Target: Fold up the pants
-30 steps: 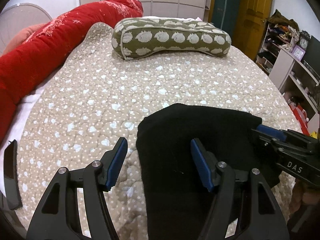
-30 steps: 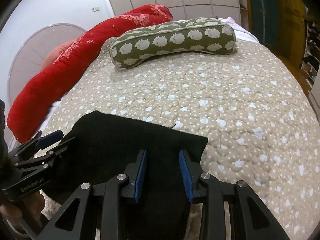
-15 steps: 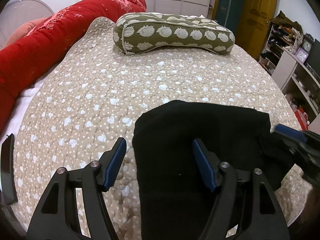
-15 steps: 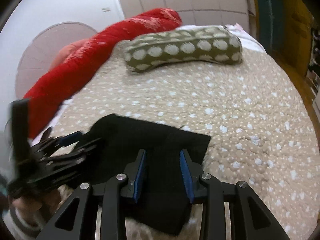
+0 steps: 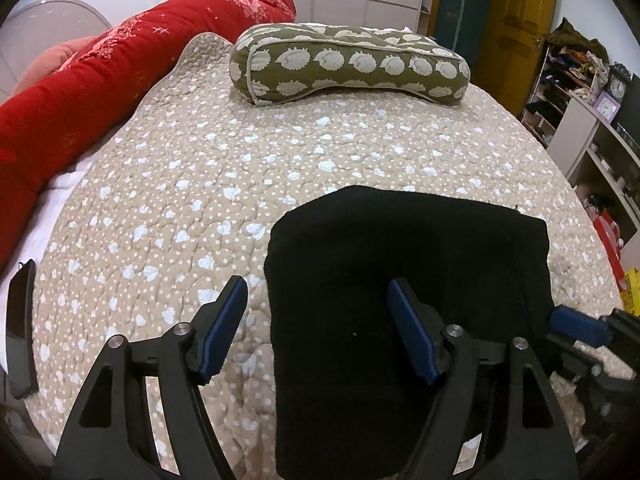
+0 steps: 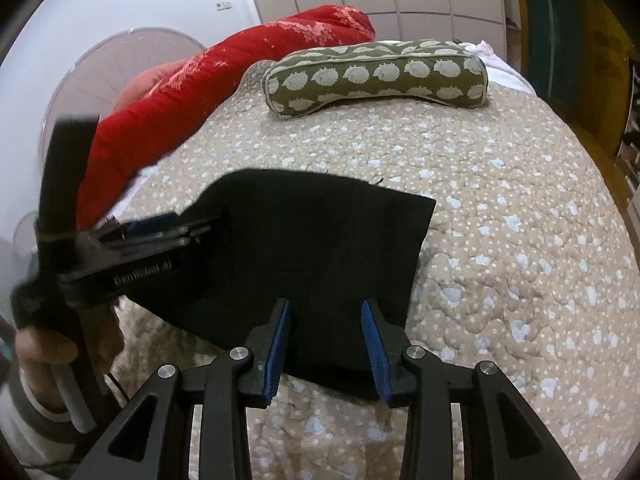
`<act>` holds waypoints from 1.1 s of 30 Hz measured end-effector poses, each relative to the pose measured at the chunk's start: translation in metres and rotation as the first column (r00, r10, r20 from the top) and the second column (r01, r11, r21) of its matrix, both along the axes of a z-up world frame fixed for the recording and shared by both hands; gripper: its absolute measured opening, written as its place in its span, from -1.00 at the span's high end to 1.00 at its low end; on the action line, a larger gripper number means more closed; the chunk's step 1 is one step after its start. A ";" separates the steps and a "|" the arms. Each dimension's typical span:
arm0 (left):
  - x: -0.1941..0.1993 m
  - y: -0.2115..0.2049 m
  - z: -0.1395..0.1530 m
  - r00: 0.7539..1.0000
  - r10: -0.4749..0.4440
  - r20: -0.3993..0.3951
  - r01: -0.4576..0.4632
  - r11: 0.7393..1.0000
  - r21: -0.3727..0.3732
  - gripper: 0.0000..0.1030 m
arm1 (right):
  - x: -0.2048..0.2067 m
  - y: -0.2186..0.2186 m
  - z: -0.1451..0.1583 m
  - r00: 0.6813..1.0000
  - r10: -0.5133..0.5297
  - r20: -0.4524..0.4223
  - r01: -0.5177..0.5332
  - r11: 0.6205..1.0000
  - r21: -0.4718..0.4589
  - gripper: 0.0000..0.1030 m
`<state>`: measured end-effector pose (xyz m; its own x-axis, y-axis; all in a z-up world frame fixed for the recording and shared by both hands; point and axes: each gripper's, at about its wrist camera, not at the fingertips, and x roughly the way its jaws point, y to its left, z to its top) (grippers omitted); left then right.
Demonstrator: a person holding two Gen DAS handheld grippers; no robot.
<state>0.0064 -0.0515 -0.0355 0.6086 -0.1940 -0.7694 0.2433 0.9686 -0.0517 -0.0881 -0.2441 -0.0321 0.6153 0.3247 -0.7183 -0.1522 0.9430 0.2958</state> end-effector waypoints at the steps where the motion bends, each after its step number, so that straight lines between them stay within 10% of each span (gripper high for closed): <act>1: 0.000 0.001 0.000 1.000 0.002 -0.005 -0.002 1.000 -0.002 -0.42 | 0.000 -0.003 0.002 1.000 -0.008 0.000 0.008 1.000 0.014 0.30; 33: -0.016 0.023 -0.002 0.997 0.008 -0.081 -0.016 0.995 -0.095 -0.52 | 0.012 -0.023 -0.010 0.997 -0.079 -0.024 0.081 0.991 0.108 0.06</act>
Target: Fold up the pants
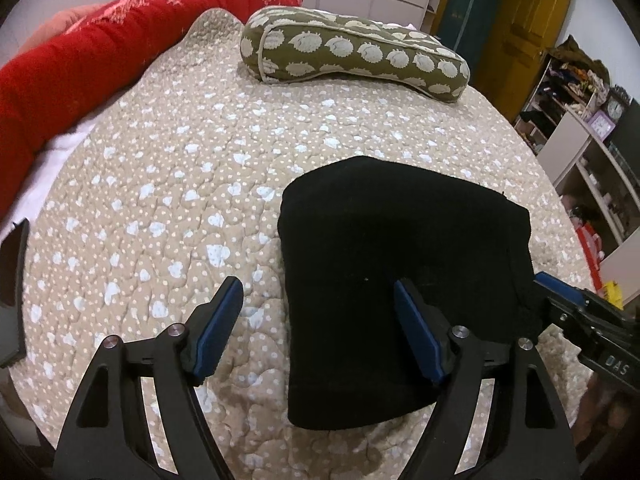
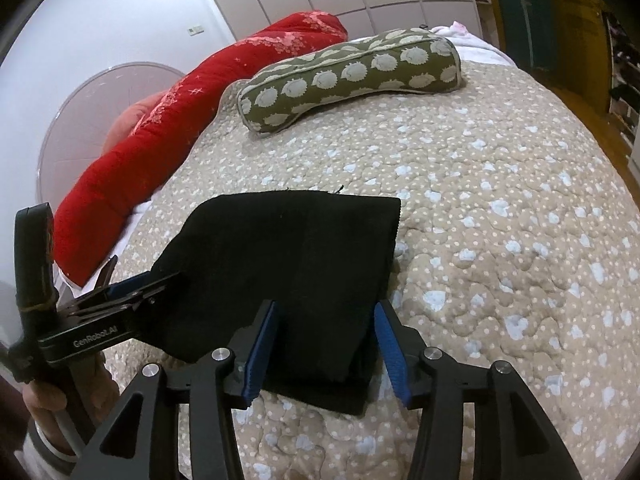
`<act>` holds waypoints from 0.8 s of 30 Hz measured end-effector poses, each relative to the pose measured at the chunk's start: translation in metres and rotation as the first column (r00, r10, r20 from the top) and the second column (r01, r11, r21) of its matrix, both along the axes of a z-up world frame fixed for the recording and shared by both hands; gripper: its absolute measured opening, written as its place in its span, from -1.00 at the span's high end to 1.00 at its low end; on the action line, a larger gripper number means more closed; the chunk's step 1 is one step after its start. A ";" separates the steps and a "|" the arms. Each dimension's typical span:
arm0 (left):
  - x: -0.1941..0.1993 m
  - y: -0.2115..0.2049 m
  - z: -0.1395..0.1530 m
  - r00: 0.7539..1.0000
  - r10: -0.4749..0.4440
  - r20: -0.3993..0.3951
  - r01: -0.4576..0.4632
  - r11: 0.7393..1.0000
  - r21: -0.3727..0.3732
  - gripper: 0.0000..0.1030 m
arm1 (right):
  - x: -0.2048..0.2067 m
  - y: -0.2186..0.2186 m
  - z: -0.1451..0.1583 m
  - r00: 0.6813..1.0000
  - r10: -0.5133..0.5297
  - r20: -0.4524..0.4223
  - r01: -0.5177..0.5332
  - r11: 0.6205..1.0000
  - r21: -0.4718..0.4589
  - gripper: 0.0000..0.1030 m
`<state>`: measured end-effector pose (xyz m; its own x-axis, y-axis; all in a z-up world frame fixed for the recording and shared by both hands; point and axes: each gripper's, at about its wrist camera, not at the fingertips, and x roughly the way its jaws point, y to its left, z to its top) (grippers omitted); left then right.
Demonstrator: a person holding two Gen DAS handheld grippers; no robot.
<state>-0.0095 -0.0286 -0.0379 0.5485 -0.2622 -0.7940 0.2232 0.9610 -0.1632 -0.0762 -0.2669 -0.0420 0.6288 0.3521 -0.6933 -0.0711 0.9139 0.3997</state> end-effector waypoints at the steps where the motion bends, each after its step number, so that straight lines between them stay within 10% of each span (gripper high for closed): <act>1: 0.001 0.001 -0.001 1.000 0.001 -0.006 -0.001 1.000 -0.004 -0.54 | 0.002 0.000 -0.001 1.000 -0.001 -0.006 0.001 1.000 0.005 0.05; 13: 0.006 0.000 -0.008 1.000 -0.009 -0.006 0.009 1.000 -0.009 -0.72 | 0.018 -0.004 -0.014 0.999 0.006 -0.043 -0.003 0.998 0.070 -0.16; 24: 0.018 0.014 -0.030 0.998 0.005 -0.069 -0.017 0.985 -0.171 -0.98 | 0.040 -0.002 -0.038 0.999 0.026 -0.028 -0.019 0.976 0.216 -0.48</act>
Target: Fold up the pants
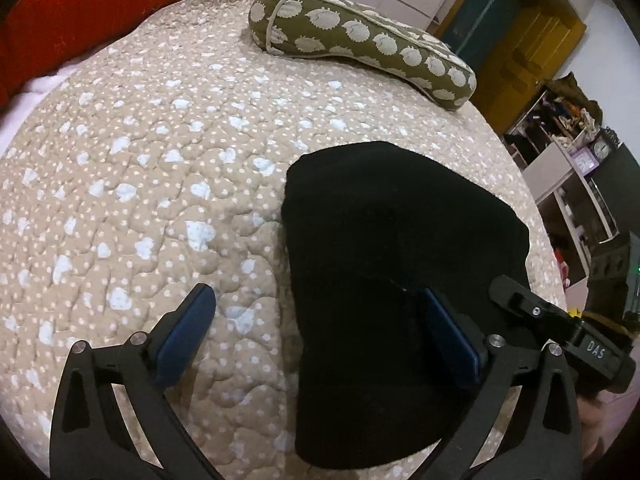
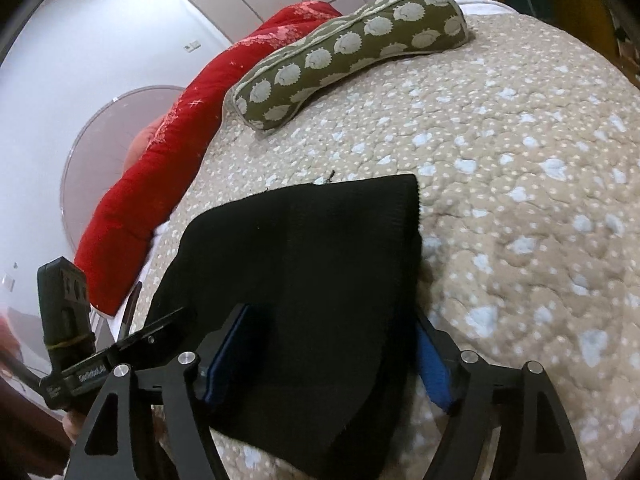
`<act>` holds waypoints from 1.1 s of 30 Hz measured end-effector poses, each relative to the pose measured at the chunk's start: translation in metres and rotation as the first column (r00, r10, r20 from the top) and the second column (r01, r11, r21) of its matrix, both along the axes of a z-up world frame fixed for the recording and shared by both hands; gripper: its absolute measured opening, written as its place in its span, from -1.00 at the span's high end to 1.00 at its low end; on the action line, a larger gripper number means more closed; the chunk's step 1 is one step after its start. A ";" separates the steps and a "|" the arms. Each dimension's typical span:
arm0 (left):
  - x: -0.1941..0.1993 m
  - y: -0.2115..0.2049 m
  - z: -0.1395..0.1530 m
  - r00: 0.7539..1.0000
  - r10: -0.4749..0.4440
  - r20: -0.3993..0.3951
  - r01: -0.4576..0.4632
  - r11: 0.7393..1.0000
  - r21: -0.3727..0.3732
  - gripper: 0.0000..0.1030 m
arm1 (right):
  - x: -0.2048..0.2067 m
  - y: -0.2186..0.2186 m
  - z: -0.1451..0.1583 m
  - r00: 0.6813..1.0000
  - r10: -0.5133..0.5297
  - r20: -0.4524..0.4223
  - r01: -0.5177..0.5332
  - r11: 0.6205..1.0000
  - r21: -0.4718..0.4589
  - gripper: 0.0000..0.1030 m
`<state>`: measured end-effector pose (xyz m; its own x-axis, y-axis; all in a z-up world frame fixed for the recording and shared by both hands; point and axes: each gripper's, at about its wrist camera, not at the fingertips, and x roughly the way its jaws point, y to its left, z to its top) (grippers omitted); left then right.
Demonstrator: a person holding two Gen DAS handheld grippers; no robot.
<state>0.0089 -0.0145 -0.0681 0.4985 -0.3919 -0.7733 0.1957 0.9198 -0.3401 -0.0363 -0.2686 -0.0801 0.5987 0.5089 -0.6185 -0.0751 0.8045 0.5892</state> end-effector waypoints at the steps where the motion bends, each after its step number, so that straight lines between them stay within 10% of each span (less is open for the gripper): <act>1: 0.000 -0.002 0.000 1.000 -0.002 0.005 0.002 1.000 0.002 -0.98 | 0.001 0.003 0.000 1.000 0.001 0.009 -0.001 1.000 -0.010 -0.48; 4: -0.002 -0.006 0.000 1.000 -0.007 0.001 0.007 1.000 0.004 -0.97 | -0.002 0.003 0.002 0.999 -0.006 0.032 0.007 1.000 -0.016 -0.30; 7: -0.004 -0.012 0.006 0.998 -0.063 0.015 0.063 0.998 -0.031 -0.27 | -0.008 0.003 0.010 0.998 -0.017 0.067 0.019 0.999 -0.032 0.03; 10: -0.006 -0.021 0.021 0.995 -0.086 0.054 0.085 0.996 0.022 -0.16 | -0.009 0.005 0.031 0.992 -0.005 0.126 0.014 0.997 -0.070 0.18; 20: 0.056 -0.020 0.058 0.987 -0.051 0.150 0.040 0.996 0.077 -0.13 | 0.051 0.002 0.061 0.980 -0.034 0.198 0.050 0.996 -0.078 0.21; 25: 0.088 -0.025 0.029 0.997 -0.050 0.058 0.044 0.993 0.107 -0.13 | 0.086 -0.004 0.028 0.994 -0.068 0.083 0.078 0.990 -0.118 0.15; 33: 0.069 -0.027 0.035 0.994 -0.049 0.097 0.036 0.990 0.135 -0.13 | 0.051 -0.029 0.055 0.987 -0.102 0.121 0.120 0.980 -0.158 0.06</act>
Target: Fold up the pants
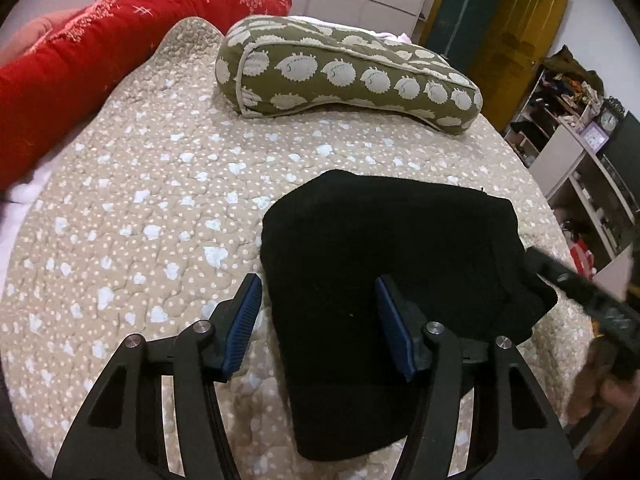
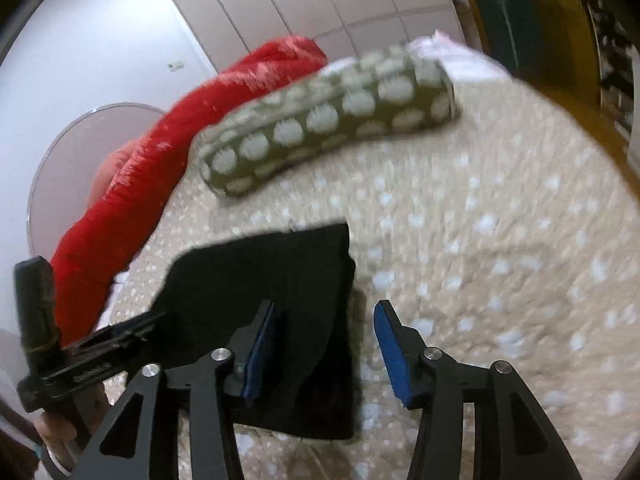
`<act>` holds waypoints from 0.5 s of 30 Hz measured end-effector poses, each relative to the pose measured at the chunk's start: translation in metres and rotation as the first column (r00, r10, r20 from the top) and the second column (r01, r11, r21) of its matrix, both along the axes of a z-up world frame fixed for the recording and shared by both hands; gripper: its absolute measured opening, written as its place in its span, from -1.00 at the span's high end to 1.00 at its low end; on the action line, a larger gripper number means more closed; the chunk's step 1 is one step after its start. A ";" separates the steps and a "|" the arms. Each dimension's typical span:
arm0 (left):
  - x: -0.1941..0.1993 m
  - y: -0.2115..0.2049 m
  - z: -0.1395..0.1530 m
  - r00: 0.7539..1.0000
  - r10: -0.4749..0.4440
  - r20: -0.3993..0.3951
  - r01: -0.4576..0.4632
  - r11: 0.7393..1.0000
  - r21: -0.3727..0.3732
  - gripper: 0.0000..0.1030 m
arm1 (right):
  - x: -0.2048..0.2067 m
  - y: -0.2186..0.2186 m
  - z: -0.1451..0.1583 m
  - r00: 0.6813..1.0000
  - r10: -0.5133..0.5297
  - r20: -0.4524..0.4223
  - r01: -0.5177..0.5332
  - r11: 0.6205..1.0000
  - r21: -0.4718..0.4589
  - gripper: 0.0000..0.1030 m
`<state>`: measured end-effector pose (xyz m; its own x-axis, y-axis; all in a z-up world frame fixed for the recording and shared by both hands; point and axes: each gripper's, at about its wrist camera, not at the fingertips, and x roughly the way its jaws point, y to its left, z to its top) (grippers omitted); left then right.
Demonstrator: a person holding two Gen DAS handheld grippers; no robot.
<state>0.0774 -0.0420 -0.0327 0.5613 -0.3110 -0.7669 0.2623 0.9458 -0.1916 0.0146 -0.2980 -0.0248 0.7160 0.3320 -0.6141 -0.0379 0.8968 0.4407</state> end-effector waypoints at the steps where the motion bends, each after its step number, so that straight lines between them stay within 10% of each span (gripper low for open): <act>1: -0.001 -0.001 0.001 1.000 0.002 0.001 -0.002 1.000 0.012 -0.13 | -0.003 0.004 0.009 0.999 0.019 0.027 -0.019 1.000 -0.010 0.06; 6: -0.005 -0.011 -0.001 1.000 -0.001 0.011 0.000 0.998 0.057 -0.16 | -0.006 0.049 0.033 0.982 0.178 0.068 -0.169 0.977 -0.131 0.39; 15: -0.007 -0.016 -0.009 1.000 0.015 0.020 -0.016 0.997 0.069 -0.38 | -0.022 0.068 -0.012 0.992 0.124 -0.019 -0.125 0.961 -0.247 0.47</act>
<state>0.0704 -0.0575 -0.0417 0.5809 -0.2488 -0.7750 0.2507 0.9605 -0.1204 -0.0073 -0.2300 -0.0371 0.6763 0.2560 -0.6907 -0.1551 0.9661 0.2063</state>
